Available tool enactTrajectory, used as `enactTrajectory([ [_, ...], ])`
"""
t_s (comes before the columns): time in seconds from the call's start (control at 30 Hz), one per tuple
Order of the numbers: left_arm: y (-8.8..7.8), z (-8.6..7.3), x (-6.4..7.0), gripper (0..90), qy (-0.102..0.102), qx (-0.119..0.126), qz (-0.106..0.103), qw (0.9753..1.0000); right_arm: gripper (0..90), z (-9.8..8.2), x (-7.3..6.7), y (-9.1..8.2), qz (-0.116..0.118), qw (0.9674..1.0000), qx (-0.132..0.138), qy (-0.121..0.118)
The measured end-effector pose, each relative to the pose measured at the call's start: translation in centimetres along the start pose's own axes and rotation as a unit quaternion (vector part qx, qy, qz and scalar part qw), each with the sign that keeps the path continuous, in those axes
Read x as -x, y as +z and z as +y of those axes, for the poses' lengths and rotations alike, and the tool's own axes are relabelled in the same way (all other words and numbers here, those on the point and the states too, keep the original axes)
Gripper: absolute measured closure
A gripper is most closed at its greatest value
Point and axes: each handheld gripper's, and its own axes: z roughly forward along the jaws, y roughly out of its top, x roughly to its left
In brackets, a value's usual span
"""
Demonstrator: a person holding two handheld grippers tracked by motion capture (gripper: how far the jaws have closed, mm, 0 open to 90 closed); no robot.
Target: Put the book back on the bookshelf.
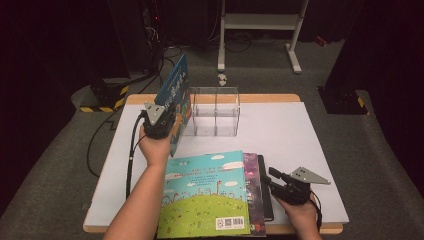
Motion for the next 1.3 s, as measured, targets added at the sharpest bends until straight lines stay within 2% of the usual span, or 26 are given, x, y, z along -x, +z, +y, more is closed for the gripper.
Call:
enactTrajectory([
  [0.13, 0.0, 0.7, 0.0, 74.5, 0.004, 0.008, -0.008, 0.9999, 54.7, 0.0, 0.0, 0.0, -0.001, 1.0, 0.0, 0.001],
  [0.37, 0.6, 1.3, 0.5, 81.8, 0.033, 0.004, -0.007, 0.9994, 54.7, 0.0, 0.1, 0.0, 0.001, 1.0, 0.002, 0.003],
  [0.77, 1.8, 1.4, 0.1, 82.3, 0.011, 0.005, 0.029, 0.9995, 54.7, 0.0, 0.2, -0.1, 0.001, 1.0, 0.003, 0.006],
  [1.03, 1.9, 1.4, -0.5, 81.9, -0.009, 0.005, 0.053, 0.9986, 54.7, 0.0, 0.2, -0.1, 0.001, 1.0, 0.002, 0.005],
  [1.3, 2.0, 1.3, -0.9, 80.9, -0.006, 0.007, 0.068, 0.9976, 54.8, 0.0, 0.2, -0.2, 0.002, 1.0, 0.003, 0.006],
])
